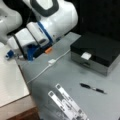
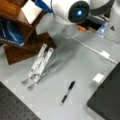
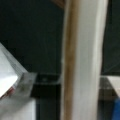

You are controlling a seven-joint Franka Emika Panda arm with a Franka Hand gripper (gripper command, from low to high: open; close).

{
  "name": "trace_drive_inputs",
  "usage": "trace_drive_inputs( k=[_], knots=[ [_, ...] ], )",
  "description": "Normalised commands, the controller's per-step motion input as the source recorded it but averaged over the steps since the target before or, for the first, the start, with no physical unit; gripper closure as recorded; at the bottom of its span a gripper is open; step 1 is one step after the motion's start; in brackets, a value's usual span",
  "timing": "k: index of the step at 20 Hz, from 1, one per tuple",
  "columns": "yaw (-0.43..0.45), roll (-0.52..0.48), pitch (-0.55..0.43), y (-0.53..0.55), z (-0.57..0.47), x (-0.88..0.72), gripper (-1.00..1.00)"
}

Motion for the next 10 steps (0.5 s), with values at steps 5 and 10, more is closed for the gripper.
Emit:
trace_drive_inputs(
  k=[5, 10],
  knots=[
    [0.279, -0.112, -0.05, 0.27, -0.08, -0.14, 1.0],
    [0.296, -0.126, -0.01, 0.35, -0.04, -0.11, 1.0]
  ],
)
